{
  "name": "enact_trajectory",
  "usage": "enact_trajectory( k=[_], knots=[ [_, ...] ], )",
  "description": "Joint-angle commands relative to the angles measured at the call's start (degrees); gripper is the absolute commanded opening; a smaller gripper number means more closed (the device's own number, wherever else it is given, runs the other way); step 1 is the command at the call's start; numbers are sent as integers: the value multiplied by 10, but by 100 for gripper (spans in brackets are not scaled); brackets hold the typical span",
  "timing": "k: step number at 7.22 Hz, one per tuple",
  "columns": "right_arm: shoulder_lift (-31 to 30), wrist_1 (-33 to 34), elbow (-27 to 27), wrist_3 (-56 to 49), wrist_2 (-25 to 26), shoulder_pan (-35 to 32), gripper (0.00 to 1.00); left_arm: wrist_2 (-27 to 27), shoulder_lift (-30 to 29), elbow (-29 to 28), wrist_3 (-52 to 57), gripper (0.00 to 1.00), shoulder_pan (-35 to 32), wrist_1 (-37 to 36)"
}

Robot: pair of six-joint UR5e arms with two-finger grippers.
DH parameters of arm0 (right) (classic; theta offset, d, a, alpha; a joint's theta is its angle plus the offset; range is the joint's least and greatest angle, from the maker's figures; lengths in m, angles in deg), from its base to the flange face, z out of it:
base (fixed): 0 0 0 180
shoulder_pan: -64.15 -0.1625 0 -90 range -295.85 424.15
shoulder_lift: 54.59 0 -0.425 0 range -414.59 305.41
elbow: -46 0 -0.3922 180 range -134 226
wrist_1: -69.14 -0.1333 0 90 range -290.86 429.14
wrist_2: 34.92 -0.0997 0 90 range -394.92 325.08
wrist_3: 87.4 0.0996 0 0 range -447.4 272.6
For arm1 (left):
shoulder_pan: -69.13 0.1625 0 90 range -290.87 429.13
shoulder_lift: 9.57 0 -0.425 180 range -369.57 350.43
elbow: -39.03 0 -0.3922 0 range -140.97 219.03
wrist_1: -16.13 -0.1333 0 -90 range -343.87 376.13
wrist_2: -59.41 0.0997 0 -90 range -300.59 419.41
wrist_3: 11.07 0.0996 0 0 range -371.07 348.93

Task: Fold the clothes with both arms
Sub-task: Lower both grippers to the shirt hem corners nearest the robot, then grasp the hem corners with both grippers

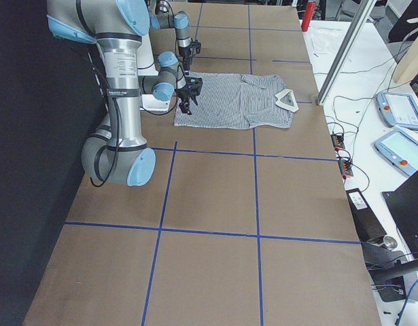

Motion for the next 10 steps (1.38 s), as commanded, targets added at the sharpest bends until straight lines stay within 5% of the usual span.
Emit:
enact_trajectory(
  k=[1, 3, 6, 10],
  knots=[
    [0, 0, 0, 0, 0, 0, 99, 1, -3, -1, -1, 45, 2, 0],
    [0, -1, 0, 0, 0, 0, 99, 1, -4, 1, -2, 2, 2, 0],
    [0, 0, -2, 4, 1, 3, 98, 1, -5, 9, 2, 0, 2, -3],
    [0, 9, -54, 69, 113, 93, 78, 0, -17, 13, 2, 0, 2, -4]
  ],
)
